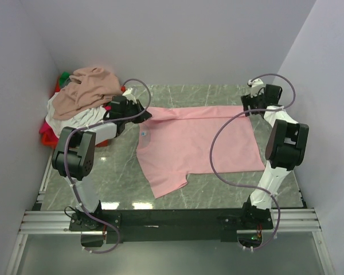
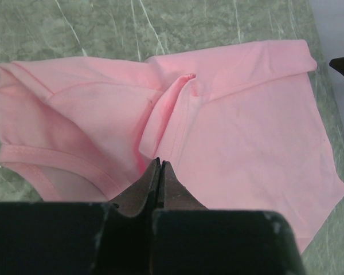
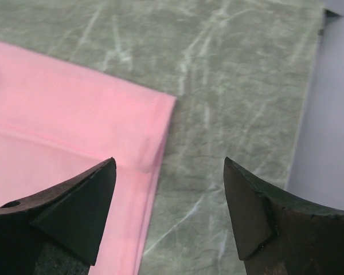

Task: Fold and stack the t-shirts
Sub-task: Fold the tshirt

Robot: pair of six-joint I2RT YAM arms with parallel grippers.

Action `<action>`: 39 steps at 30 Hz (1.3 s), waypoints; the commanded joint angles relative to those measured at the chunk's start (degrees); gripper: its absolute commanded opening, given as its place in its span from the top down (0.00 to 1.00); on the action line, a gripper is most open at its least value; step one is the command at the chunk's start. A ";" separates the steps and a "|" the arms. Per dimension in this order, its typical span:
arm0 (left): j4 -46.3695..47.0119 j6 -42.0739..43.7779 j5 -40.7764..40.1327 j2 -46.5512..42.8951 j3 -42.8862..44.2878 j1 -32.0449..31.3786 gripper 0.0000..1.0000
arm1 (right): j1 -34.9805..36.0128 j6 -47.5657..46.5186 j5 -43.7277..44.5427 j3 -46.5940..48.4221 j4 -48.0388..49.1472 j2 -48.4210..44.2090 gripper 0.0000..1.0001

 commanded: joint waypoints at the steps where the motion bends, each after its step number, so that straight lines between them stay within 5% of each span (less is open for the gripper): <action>1: -0.08 1.68 -0.50 -2.83 -0.69 -0.66 1.00 | -1.05 -2.52 -7.99 0.31 -6.84 -3.69 0.18; 12: -2.46 3.17 -2.27 -3.80 -4.37 -1.71 0.91 | -1.22 -1.29 -16.43 -3.73 -9.76 -9.31 0.16; 14: -2.37 3.61 -2.43 -5.63 -5.70 -2.15 0.75 | -1.22 -1.20 -17.75 -4.44 -10.46 -10.11 0.15; 16: -1.41 3.17 -5.24 -7.92 -9.20 -2.94 0.47 | -1.14 -0.85 -18.72 -5.05 -11.07 -11.25 0.15; 19: 0.97 3.96 -9.62 -13.02 -12.64 -3.64 0.29 | -0.96 -1.02 -20.82 -6.02 -11.86 -12.83 0.14; 22: -3.05 7.64 -7.20 -11.90 -6.52 -3.56 0.26 | -0.43 -2.25 -24.42 -6.20 -15.89 -13.89 0.14; 29: -29.59 22.32 4.58 12.16 29.31 -4.08 0.27 | 0.45 -4.98 -31.46 -8.30 -21.00 -17.05 0.11; 39: -40.25 29.10 5.91 23.61 42.63 -6.63 0.28 | 0.36 -5.68 -32.52 -11.21 -22.59 -19.69 0.11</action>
